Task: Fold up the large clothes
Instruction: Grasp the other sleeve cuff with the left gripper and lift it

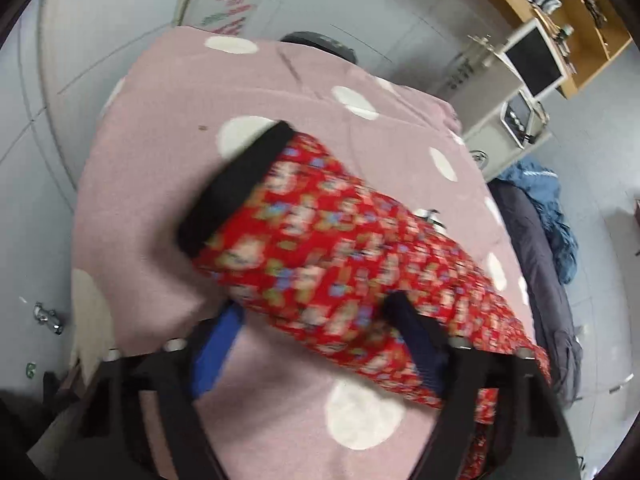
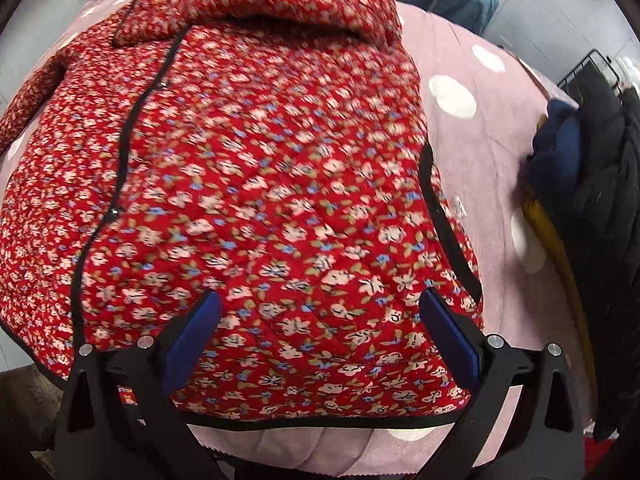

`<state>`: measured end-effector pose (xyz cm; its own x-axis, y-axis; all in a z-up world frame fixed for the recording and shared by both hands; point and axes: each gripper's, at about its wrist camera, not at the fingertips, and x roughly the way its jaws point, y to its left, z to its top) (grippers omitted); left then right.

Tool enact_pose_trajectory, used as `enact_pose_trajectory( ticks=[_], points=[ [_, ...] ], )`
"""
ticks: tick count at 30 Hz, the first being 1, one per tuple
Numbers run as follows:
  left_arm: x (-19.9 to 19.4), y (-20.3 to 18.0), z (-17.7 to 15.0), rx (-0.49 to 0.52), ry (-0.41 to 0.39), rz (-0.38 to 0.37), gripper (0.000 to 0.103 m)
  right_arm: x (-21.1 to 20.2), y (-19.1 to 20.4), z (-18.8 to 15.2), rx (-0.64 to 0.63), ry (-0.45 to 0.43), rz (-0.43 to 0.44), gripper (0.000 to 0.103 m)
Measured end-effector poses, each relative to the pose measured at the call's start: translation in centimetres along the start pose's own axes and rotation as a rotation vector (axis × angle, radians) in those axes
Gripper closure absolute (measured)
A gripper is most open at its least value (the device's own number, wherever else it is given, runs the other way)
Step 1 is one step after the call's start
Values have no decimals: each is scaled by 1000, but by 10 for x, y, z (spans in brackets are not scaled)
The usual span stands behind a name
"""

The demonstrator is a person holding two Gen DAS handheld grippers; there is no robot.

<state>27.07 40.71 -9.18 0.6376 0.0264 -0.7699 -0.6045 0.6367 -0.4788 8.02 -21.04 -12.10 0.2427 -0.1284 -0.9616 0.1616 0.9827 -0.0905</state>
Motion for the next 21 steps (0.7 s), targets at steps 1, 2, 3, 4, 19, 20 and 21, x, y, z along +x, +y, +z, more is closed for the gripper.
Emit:
enact_pose_trajectory(
  ticks=[1,2,3,4,19,20,21],
  points=[
    [4,-5,0,9,18,-2,45,2,-2,0,8,4,2,6],
    [8,-11,-1,23,32,8,48,3,-6,1,17,3,8,6],
    [10,-16,-1,34,36,20,56,3,-8,1,22,-1,12,6],
    [11,-22,-1,50,37,31,68,3,-10,2,27,-6,14,6],
    [-105,-284,-88,677,-193,-266,89,-6,-63,8,159,-94,44,6],
    [-112,-309,-109,736,-191,-308,89,-7,-67,8,167,-97,43,6],
    [-117,-332,-132,782,-172,-357,89,-8,-70,6,173,-99,43,6]
  ],
)
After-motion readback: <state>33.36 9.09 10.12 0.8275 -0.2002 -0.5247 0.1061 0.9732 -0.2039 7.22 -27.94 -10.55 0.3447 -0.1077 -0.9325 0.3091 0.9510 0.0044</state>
